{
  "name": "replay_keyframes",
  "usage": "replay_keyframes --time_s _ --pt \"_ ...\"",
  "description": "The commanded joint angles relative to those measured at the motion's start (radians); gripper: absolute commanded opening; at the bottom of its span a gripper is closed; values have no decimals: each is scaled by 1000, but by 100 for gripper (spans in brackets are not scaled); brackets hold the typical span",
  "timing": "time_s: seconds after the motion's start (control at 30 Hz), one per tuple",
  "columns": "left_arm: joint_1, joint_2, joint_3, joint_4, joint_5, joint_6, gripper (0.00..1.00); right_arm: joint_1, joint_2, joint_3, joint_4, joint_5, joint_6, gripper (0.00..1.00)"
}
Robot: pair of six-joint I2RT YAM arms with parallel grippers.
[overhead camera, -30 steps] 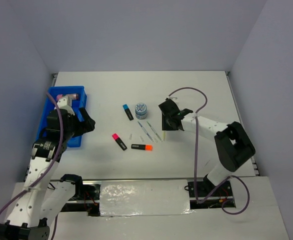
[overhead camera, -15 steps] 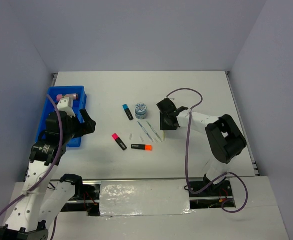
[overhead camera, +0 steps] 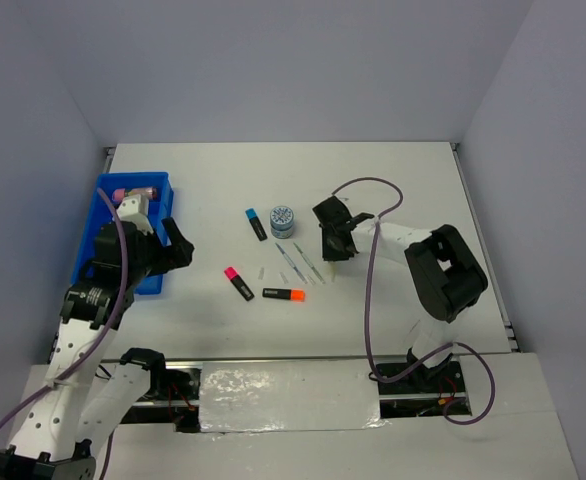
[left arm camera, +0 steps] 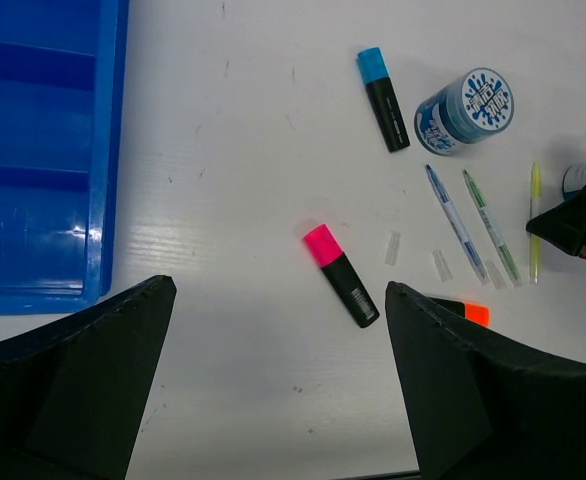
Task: Sort the stationery into containers
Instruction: Pick up the pen from the center of the board, then pick up the pen cap from the center of the board.
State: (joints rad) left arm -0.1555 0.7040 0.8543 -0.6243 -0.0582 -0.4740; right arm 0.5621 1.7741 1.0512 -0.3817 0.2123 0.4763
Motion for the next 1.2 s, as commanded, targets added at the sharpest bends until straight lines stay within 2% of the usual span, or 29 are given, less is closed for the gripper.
replay_keyframes --time_s 0.0,0.1,0.13,0.17,0.3,0.37,0.4,0.43,0.53,0.67,0.73,0.8,0.87,1.17 --pt "-7 24 9 25 -8 8 99 -5 30 30 37 -11 -1 23" --pt "-16 64 25 18 -5 9 99 -5 25 39 33 -11 -8 17" --pt "-21 77 29 18 -2 9 99 -5 21 43 30 -5 -10 11" --pt "-35 103 43 15 -3 8 99 -5 7 53 26 -2 -16 0" --pt "-126 184 66 55 -29 -63 99 -5 -62 98 -46 36 -45 0" --pt "-261 266 93 86 -89 -100 99 -5 -157 102 -71 59 -59 0" --pt "-316 305 109 92 -177 -130 99 -5 -195 101 -92 67 -64 0" --pt "-419 343 130 89 -222 -141 99 -5 -237 90 -103 73 -65 0" --pt "-510 552 221 100 -304 -158 98 -5 -425 43 -126 56 -83 0" --pt "-515 725 262 169 -264 -131 90 -5 -548 7 -192 68 -87 0" --pt "-515 794 302 164 -255 -121 83 -7 -597 -29 -197 58 -88 0" --pt "-513 876 316 181 -235 -106 70 -5 -657 -48 -200 32 -93 0" --pt "-515 934 339 173 -220 -107 64 -4 -705 -66 -207 15 -91 0" --pt "-515 999 301 199 -212 -115 59 -2 -775 -118 -186 -34 -99 0"
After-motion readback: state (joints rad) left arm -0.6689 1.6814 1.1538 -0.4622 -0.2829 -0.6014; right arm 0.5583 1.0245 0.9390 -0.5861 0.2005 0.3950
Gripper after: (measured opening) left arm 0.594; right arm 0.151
